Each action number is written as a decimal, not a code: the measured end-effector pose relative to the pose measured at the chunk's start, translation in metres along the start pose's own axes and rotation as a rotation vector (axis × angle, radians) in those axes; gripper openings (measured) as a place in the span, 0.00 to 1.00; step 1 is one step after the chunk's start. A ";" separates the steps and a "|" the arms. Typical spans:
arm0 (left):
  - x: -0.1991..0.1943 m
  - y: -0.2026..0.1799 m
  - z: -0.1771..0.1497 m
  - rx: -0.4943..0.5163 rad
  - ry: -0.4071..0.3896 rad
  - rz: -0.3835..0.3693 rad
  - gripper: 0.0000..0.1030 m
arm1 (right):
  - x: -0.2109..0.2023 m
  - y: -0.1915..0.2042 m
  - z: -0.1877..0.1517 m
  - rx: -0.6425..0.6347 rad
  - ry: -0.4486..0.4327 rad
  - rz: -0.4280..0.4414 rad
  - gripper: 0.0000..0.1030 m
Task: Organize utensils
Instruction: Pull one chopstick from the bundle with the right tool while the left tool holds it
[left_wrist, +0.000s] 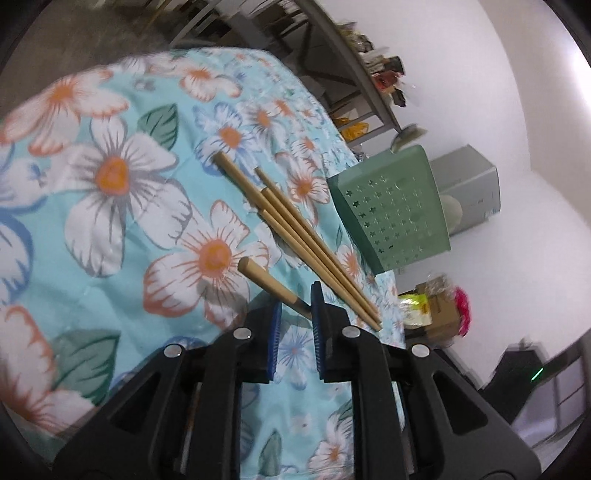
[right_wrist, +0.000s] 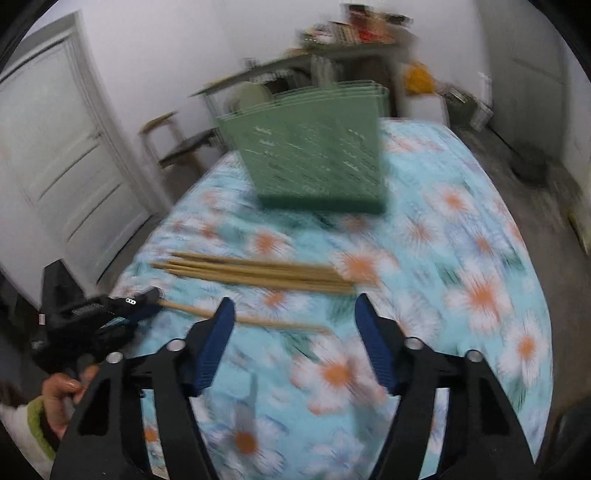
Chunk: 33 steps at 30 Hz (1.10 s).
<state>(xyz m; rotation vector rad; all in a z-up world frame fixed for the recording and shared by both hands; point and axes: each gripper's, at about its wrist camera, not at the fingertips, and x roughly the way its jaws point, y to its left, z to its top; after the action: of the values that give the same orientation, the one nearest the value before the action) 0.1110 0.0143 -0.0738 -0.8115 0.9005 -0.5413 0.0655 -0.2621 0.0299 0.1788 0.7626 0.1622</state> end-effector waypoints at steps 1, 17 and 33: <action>-0.002 -0.002 -0.001 0.024 -0.005 0.003 0.15 | 0.003 0.009 0.009 -0.046 0.002 0.019 0.49; -0.009 0.002 -0.008 0.132 -0.033 -0.012 0.17 | 0.139 0.134 0.056 -0.663 0.283 0.178 0.18; -0.010 0.005 -0.008 0.127 -0.033 -0.026 0.17 | 0.181 0.155 0.052 -0.835 0.420 0.138 0.12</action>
<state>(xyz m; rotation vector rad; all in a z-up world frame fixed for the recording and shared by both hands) 0.0992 0.0215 -0.0764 -0.7162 0.8177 -0.5997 0.2180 -0.0788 -0.0208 -0.6149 1.0379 0.6464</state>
